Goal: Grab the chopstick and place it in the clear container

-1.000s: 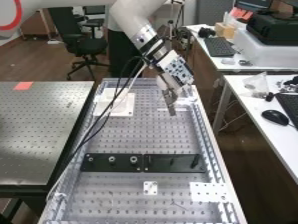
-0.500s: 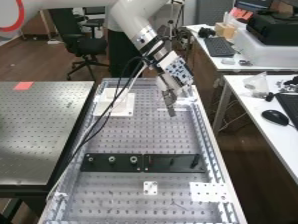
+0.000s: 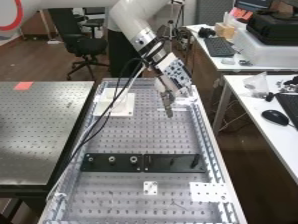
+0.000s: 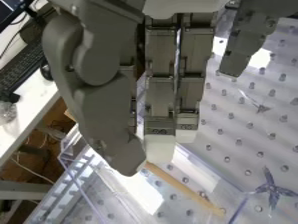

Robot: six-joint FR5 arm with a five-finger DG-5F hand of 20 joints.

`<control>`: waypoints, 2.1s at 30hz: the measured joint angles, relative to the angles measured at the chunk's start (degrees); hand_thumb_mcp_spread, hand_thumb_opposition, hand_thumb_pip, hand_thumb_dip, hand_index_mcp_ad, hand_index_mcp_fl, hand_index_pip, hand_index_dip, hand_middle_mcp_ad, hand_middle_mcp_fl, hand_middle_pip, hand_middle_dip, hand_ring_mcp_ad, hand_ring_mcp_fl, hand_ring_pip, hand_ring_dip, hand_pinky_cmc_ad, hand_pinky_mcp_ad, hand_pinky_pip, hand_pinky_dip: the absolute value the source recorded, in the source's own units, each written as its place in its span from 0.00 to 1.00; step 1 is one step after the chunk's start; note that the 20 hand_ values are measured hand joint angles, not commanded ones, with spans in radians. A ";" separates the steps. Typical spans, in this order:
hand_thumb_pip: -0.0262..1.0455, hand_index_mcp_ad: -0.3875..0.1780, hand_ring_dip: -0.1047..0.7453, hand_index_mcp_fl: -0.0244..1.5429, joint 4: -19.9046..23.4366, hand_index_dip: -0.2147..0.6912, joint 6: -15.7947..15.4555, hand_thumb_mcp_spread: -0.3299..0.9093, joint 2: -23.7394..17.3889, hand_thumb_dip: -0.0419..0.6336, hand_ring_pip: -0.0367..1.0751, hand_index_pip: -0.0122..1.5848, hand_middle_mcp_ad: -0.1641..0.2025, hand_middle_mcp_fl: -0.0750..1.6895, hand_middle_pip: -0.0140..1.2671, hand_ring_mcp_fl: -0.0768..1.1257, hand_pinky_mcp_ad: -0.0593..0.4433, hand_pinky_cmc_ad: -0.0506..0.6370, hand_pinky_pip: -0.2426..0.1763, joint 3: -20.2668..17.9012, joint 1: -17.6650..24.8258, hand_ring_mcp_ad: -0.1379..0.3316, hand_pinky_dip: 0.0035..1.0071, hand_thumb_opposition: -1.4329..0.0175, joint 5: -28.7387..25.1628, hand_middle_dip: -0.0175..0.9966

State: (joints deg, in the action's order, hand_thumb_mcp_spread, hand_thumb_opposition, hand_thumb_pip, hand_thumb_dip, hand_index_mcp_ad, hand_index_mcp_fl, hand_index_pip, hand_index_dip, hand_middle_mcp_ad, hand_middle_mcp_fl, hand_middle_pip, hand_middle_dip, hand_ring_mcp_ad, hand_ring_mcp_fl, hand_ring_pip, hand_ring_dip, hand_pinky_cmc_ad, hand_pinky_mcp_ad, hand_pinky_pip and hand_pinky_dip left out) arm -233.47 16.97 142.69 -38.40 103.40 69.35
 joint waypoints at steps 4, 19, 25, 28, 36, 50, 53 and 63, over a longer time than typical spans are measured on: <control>0.52 0.47 0.73 0.56 0.13 0.39 -0.03 0.79 -0.18 0.46 0.11 0.66 0.55 0.71 0.49 0.82 0.70 0.56 0.55 -0.33 0.00 0.36 0.27 0.26 0.24 0.73; 0.56 0.46 0.70 0.51 0.69 0.39 0.10 0.72 -0.66 0.46 0.16 0.71 0.54 0.58 0.46 0.66 0.71 0.58 0.47 -1.11 0.10 0.36 0.39 0.23 0.71 0.70; 0.70 0.46 0.69 0.46 0.61 0.39 -0.36 0.68 -0.62 0.51 0.16 0.68 0.54 0.54 0.45 0.60 0.71 0.58 0.47 -0.77 0.15 0.35 0.39 0.29 1.16 0.69; 0.70 0.46 0.69 0.42 0.55 0.39 -0.73 0.67 -0.59 0.53 0.16 0.66 0.55 0.54 0.45 0.57 0.70 0.58 0.43 -0.60 0.17 0.35 0.41 0.32 1.24 0.69; 0.70 0.46 0.68 0.40 -0.81 0.35 -0.98 0.66 -0.86 0.53 0.16 0.65 0.55 0.51 0.45 0.52 0.71 0.58 0.40 0.29 -0.13 0.36 0.44 0.35 0.43 0.67; 0.69 0.47 0.67 0.36 0.18 0.35 -2.72 0.66 -3.42 0.54 0.17 0.60 0.54 0.50 0.45 0.52 0.71 0.58 0.40 -0.03 -0.25 0.35 0.44 0.37 -1.12 0.67; 0.62 0.47 0.66 0.32 3.26 0.35 -4.96 0.63 -5.74 0.53 0.17 0.53 0.55 0.47 0.41 0.45 0.71 0.58 0.40 -2.27 -0.05 0.37 0.46 0.38 -2.73 0.66; 0.56 0.50 0.63 0.17 20.39 0.43 -14.59 0.57 -15.83 0.41 0.16 0.16 0.57 0.30 0.16 0.29 0.71 0.58 0.40 -15.56 1.10 0.47 0.55 0.46 -9.48 0.61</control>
State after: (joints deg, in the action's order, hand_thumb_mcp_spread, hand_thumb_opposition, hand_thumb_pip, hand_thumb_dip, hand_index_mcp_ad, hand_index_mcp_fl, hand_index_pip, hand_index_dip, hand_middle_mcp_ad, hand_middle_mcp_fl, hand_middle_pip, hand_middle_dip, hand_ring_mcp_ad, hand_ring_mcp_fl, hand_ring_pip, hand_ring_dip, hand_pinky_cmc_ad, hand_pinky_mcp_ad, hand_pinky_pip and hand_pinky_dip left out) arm -213.08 2.38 126.86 -53.95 104.50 59.87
